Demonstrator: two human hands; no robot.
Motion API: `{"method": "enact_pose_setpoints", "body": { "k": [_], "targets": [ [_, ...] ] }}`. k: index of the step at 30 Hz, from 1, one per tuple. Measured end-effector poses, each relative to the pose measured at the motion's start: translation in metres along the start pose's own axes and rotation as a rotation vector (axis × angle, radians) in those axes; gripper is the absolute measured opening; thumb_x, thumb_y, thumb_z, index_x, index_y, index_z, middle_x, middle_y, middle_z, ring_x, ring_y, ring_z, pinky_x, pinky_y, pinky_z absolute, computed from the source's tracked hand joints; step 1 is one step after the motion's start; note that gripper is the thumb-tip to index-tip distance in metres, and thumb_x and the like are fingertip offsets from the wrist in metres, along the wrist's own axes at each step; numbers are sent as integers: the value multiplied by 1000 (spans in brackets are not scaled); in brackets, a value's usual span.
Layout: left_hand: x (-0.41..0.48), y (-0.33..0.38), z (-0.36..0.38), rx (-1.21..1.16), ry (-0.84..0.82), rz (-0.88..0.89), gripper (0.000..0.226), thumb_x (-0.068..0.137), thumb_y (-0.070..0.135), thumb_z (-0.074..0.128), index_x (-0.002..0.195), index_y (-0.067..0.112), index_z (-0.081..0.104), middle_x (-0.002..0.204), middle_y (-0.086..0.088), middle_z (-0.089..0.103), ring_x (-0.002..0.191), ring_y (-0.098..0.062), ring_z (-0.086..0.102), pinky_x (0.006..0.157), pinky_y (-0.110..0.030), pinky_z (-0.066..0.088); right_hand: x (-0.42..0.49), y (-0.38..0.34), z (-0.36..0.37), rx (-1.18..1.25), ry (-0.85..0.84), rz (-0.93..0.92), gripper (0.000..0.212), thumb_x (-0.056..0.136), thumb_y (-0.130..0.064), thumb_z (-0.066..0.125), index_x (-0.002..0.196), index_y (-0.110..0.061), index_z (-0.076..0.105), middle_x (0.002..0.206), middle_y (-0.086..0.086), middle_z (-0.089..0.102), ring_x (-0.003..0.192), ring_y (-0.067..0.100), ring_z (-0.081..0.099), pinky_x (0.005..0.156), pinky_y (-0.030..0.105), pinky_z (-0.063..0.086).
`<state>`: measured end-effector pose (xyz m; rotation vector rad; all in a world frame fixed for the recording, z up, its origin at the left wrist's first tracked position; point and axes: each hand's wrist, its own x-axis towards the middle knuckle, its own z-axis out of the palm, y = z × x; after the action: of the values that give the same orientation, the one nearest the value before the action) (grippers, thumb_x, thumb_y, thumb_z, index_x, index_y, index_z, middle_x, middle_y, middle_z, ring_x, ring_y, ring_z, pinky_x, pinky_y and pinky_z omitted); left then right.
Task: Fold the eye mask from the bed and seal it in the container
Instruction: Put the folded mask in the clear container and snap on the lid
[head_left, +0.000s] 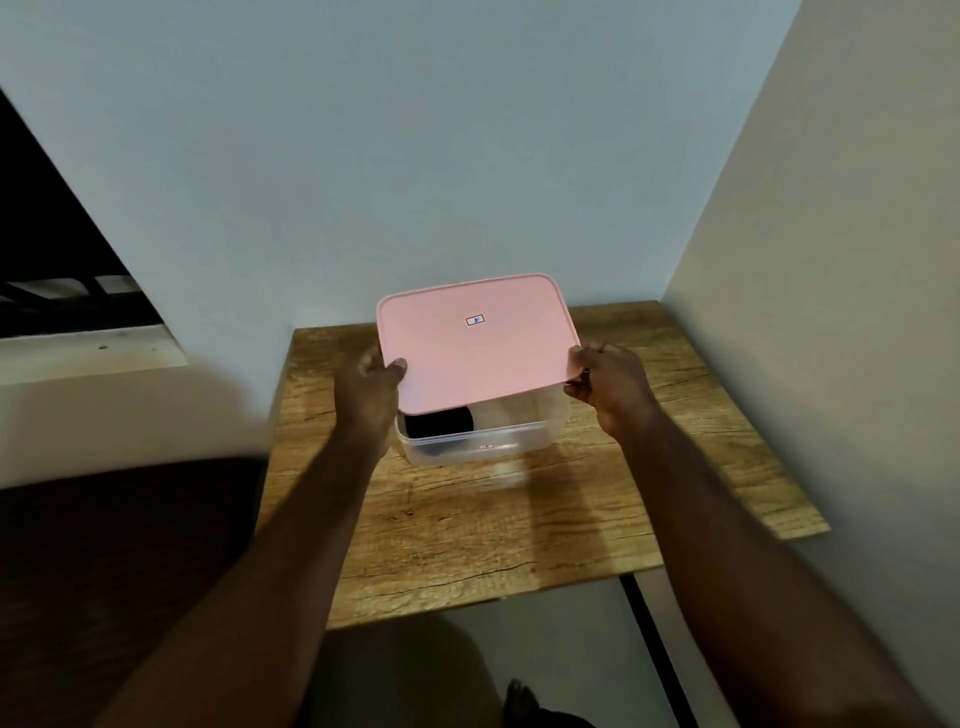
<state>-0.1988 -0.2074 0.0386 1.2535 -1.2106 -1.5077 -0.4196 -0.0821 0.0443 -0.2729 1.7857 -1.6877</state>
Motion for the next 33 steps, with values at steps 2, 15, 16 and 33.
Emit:
{"method": "enact_pose_setpoints", "body": {
  "k": [2, 15, 16, 33],
  "targets": [
    [6, -7, 1, 67, 27, -4, 43, 91, 5, 62, 133, 5, 54, 121, -10, 65, 103, -26, 64, 89, -48, 55, 6, 5, -1, -108, -1, -20, 6, 91, -9, 62, 86, -11, 64, 104, 13, 71, 90, 27, 68, 61, 30, 55],
    [31, -53, 9, 532, 131, 40, 31, 94, 14, 54, 120, 1, 64, 118, -15, 67, 102, -31, 63, 84, -38, 51, 31, 54, -3, -609, 92, -191, 22, 93, -18, 64, 110, -6, 73, 102, 7, 74, 89, 21, 69, 82, 38, 58],
    [33, -53, 10, 544, 135, 39, 31, 94, 14, 54, 120, 1, 64, 117, -15, 68, 100, -31, 63, 81, -36, 50, 31, 54, -3, -622, 98, -198, 23, 94, -18, 64, 111, -5, 73, 103, 8, 74, 90, 22, 69, 82, 38, 58],
    [28, -76, 14, 648, 166, 162, 34, 101, 24, 46, 125, 7, 62, 116, -13, 66, 98, -25, 62, 77, -32, 50, 20, 79, -7, -614, 131, -283, 28, 98, -22, 58, 120, -7, 68, 106, 5, 72, 89, 15, 63, 75, 27, 50]
  ]
}}
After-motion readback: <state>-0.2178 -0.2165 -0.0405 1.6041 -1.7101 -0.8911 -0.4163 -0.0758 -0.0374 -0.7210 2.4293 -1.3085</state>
